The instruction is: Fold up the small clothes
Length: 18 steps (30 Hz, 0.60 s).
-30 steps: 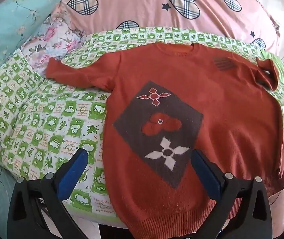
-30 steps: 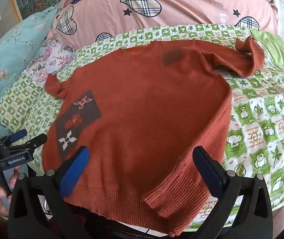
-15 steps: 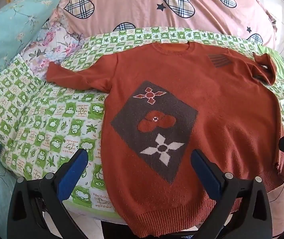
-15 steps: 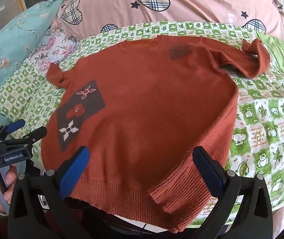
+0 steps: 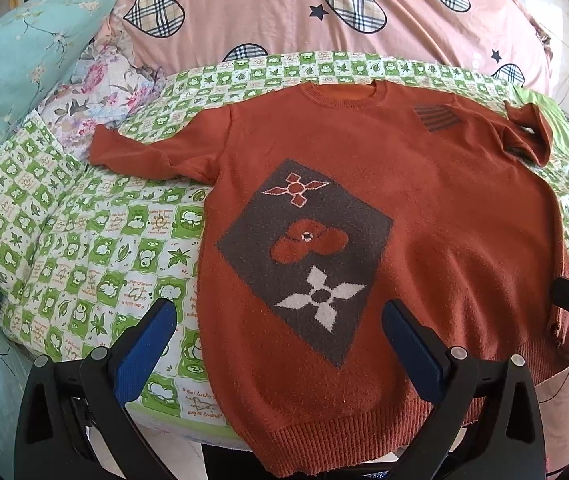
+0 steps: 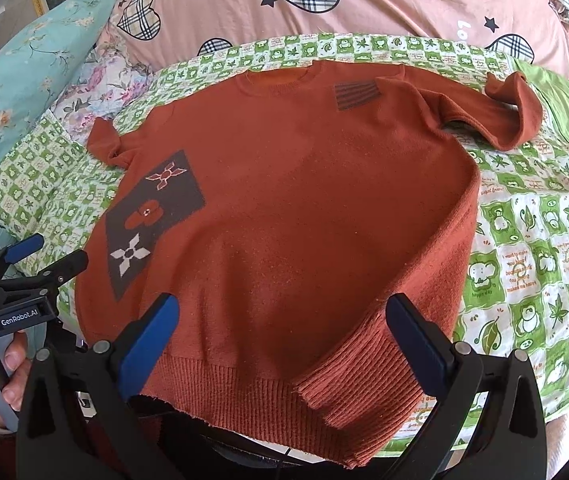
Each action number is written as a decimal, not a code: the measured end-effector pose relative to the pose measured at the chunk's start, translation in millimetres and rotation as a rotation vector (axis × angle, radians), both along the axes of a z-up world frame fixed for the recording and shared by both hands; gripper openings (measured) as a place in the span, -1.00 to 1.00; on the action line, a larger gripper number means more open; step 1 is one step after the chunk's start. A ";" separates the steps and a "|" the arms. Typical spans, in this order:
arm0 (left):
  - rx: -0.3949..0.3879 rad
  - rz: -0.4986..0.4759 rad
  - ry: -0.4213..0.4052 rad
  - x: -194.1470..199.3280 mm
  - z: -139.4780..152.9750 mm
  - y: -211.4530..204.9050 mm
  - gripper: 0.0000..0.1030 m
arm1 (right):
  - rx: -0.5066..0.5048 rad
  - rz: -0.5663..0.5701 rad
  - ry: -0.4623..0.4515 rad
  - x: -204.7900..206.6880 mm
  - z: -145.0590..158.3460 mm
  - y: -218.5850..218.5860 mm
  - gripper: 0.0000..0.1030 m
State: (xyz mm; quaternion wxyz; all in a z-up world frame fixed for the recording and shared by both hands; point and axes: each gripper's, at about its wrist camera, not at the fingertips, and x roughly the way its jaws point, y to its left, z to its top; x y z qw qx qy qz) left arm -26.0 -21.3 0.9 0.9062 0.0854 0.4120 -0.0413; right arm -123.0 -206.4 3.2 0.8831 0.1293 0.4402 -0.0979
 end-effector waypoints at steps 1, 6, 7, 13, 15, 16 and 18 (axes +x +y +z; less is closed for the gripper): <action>-0.001 -0.001 0.001 0.5 -0.4 0.0 0.99 | -0.003 0.000 0.002 0.3 0.1 -1.3 1.00; -0.002 -0.003 0.006 1.7 -1.2 0.2 0.99 | -0.010 -0.002 0.009 2.2 0.8 -2.2 1.00; -0.001 -0.003 0.006 2.2 -1.2 -1.0 0.99 | -0.011 -0.004 0.012 3.1 1.3 -2.6 1.00; 0.003 -0.003 0.008 3.1 -2.4 -1.2 0.99 | -0.010 -0.013 0.016 3.4 1.0 -4.8 1.00; -0.001 -0.003 0.011 3.1 -2.9 0.2 0.99 | -0.011 -0.015 0.017 2.7 0.8 -5.5 1.00; 0.000 -0.003 0.011 3.4 -3.1 -0.6 0.99 | -0.010 -0.014 0.017 3.5 1.1 -5.8 1.00; 0.002 -0.004 0.011 4.0 -3.6 -1.2 0.99 | -0.010 -0.013 0.018 3.3 0.9 -5.7 1.00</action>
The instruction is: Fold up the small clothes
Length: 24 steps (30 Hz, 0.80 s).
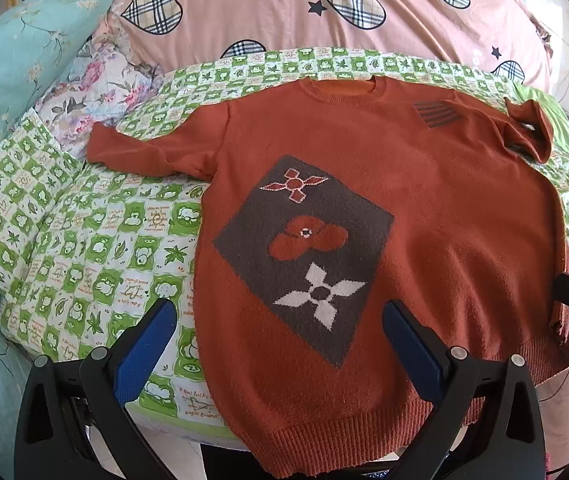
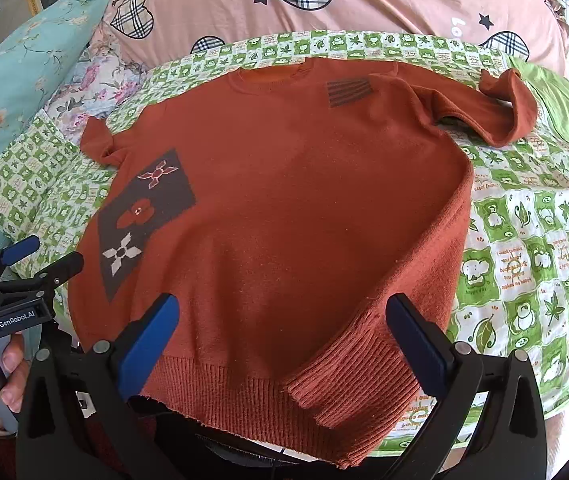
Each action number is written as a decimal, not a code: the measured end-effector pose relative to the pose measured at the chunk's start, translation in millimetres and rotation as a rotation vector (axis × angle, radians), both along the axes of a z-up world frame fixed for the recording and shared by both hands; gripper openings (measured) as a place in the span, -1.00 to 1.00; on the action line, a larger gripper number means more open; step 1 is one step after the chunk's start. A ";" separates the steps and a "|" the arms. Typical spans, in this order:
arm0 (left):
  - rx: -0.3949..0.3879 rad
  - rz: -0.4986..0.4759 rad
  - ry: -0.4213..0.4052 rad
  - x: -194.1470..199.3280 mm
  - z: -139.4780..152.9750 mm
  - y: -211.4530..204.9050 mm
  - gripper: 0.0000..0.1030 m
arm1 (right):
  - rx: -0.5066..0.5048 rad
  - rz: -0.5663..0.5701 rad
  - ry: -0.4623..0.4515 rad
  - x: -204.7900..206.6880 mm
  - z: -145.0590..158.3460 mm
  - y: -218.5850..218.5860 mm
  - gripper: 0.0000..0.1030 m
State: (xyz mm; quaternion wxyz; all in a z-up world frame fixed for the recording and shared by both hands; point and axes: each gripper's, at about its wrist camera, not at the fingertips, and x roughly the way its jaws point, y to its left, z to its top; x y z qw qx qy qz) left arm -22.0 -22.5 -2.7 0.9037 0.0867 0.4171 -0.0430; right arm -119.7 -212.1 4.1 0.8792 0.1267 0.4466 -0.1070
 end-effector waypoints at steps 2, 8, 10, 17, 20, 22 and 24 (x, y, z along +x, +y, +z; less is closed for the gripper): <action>0.000 0.000 0.001 0.1 -0.4 0.8 0.99 | 0.000 -0.001 0.002 0.3 -0.3 -0.3 1.00; 0.006 0.001 0.003 0.5 -1.6 -0.7 0.99 | 0.013 -0.009 0.001 0.7 -1.7 -2.5 1.00; 0.019 0.006 0.004 1.4 -3.1 -1.5 0.99 | 0.015 -0.013 0.000 1.5 -2.1 -2.8 1.00; 0.028 0.006 0.006 2.8 -5.1 -3.9 0.99 | 0.043 -0.028 -0.001 1.4 -3.6 -6.5 1.00; 0.030 0.006 0.006 3.9 -6.3 -3.9 0.99 | 0.052 -0.035 0.001 2.6 -4.2 -8.0 1.00; 0.030 0.007 0.007 4.7 -7.2 -3.9 0.99 | 0.050 -0.040 0.002 3.5 -4.3 -8.0 1.00; 0.027 0.005 0.014 6.7 -8.7 -4.0 0.99 | 0.049 -0.045 0.004 5.6 -3.6 -11.1 1.00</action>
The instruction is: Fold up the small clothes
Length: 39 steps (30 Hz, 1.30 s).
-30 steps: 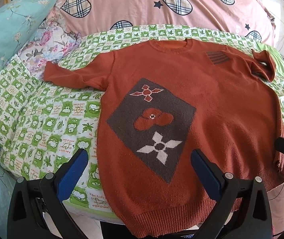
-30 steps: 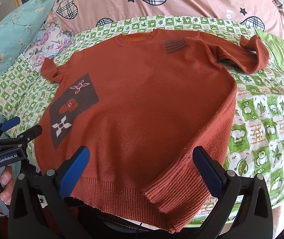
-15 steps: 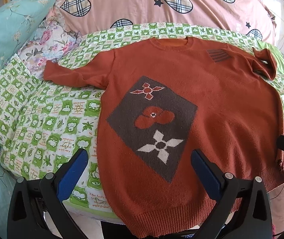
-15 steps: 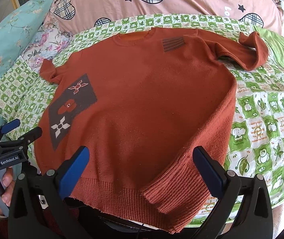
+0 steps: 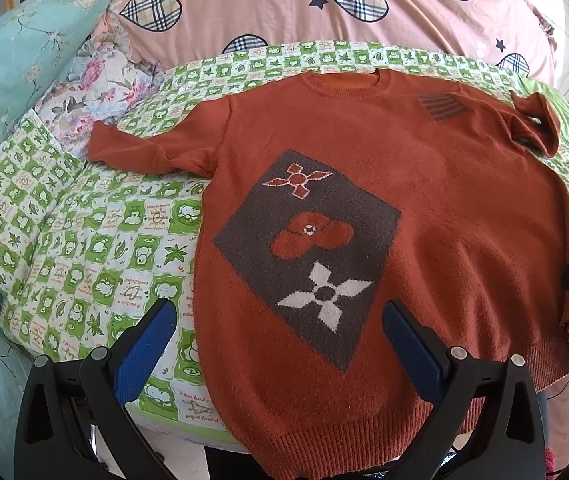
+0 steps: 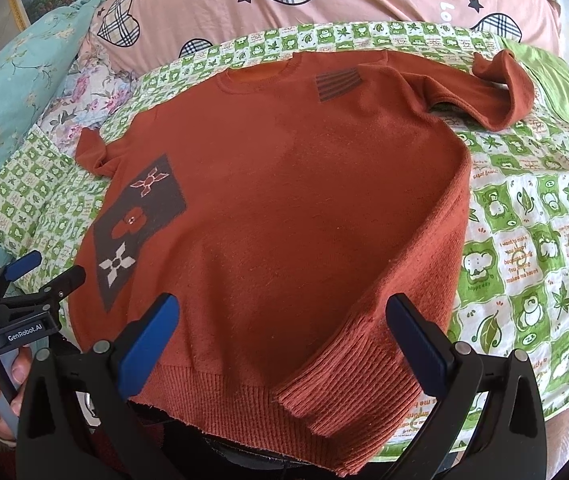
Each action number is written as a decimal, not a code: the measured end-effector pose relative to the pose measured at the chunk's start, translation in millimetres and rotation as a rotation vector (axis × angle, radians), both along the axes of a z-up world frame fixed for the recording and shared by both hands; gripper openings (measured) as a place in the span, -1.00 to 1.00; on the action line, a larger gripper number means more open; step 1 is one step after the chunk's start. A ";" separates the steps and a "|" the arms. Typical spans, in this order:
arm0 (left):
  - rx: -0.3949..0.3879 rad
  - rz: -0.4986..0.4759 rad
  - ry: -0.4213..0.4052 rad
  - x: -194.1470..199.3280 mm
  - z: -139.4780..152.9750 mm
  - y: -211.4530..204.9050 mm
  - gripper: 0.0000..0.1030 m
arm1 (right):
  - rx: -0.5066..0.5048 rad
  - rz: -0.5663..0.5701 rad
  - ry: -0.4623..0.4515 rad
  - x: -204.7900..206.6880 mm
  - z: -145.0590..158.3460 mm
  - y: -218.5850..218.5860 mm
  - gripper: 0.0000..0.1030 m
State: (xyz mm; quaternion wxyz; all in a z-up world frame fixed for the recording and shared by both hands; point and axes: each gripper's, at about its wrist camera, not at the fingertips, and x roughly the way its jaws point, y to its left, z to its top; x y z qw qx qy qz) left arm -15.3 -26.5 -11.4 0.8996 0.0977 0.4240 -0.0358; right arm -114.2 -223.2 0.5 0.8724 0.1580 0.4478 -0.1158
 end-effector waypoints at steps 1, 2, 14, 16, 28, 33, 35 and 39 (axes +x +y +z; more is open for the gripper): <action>-0.003 0.000 0.003 1.4 -0.7 0.0 0.99 | 0.002 -0.006 0.005 1.3 -0.2 -1.2 1.00; -0.005 0.000 0.005 2.5 -0.9 -0.5 0.99 | 0.005 -0.015 0.019 3.6 -1.0 -3.1 1.00; -0.010 -0.015 0.032 20.5 -7.7 -7.6 0.99 | 0.081 -0.027 0.032 8.9 -7.2 -28.9 1.00; -0.009 -0.017 0.034 23.9 -8.1 -9.5 0.99 | 0.090 -0.029 0.024 9.4 -5.5 -33.6 1.00; -0.027 -0.052 0.029 48.3 -1.4 -24.0 0.99 | 0.055 -0.040 -0.043 20.4 15.0 -76.0 1.00; -0.033 -0.050 0.027 66.3 3.3 -24.3 0.99 | 0.062 -0.100 -0.073 24.0 28.0 -121.0 0.99; -0.031 -0.044 0.031 74.7 3.6 -23.7 0.99 | 0.055 -0.132 -0.082 25.9 35.8 -143.7 0.94; -0.024 -0.027 0.015 94.8 8.3 -22.9 0.99 | 0.037 -0.240 -0.107 31.4 53.9 -195.1 0.82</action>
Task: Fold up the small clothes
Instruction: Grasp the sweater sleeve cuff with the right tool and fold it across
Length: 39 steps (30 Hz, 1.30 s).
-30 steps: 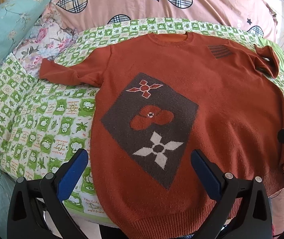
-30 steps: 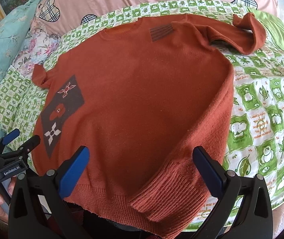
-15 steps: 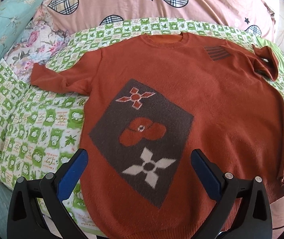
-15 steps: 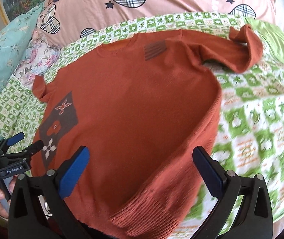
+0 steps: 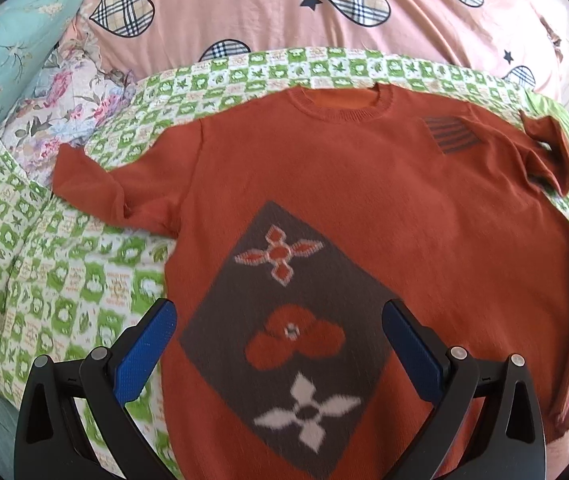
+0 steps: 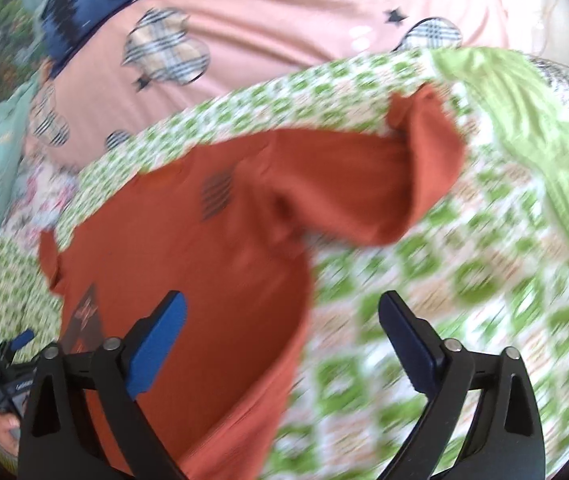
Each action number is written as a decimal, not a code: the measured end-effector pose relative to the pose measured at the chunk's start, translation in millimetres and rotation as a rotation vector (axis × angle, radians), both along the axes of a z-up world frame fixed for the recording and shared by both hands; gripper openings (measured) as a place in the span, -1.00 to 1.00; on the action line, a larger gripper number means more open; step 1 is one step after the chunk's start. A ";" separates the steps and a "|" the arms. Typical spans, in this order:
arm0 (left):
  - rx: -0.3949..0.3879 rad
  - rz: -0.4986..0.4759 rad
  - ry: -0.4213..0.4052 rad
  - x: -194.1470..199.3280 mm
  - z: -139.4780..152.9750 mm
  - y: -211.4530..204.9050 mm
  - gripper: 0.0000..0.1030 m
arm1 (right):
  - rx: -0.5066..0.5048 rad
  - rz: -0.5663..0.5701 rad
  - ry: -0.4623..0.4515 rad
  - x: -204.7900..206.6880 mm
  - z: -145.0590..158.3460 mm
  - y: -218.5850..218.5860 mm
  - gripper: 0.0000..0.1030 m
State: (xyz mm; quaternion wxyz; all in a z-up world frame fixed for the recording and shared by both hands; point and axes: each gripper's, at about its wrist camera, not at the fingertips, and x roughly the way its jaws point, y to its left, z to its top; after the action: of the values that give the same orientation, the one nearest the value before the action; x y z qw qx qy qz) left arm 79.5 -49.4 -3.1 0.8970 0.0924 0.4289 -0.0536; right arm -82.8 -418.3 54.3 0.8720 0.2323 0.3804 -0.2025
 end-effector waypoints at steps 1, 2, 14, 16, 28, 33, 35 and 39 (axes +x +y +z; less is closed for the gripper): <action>0.001 0.003 -0.005 4.0 1.3 -0.1 0.99 | -0.011 -0.016 -0.009 1.7 5.6 -15.6 0.76; 0.000 0.009 -0.010 10.7 2.8 -0.3 0.99 | -0.019 -0.040 -0.018 3.4 10.8 -32.1 0.69; 0.014 0.012 0.021 62.5 -8.2 -10.0 0.99 | 0.245 -0.245 -0.071 60.5 -2.2 -239.0 0.34; 0.026 0.009 0.040 68.6 -16.8 -11.0 0.99 | 0.300 -0.262 -0.052 74.1 -17.7 -256.8 0.34; -0.009 0.023 0.093 85.0 -36.6 -2.2 0.99 | 0.234 0.028 -0.133 167.6 -5.4 -147.1 -0.78; -0.050 0.032 0.083 80.1 -31.6 5.6 0.99 | 0.227 0.240 -0.201 214.9 -2.6 -41.0 -0.79; -0.075 0.042 0.082 78.7 -30.0 12.0 0.99 | 0.230 0.324 -0.220 232.1 -5.8 3.5 -0.79; -0.155 0.074 0.096 78.7 -30.6 31.1 0.99 | 0.254 0.475 -0.208 264.2 -26.4 81.2 -0.79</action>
State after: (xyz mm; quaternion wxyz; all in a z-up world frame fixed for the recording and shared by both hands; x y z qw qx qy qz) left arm 158.2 -18.3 -33.7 0.8812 0.0042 0.4693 -0.0576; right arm 181.4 -337.1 27.9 0.8933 0.2633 0.3549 0.0817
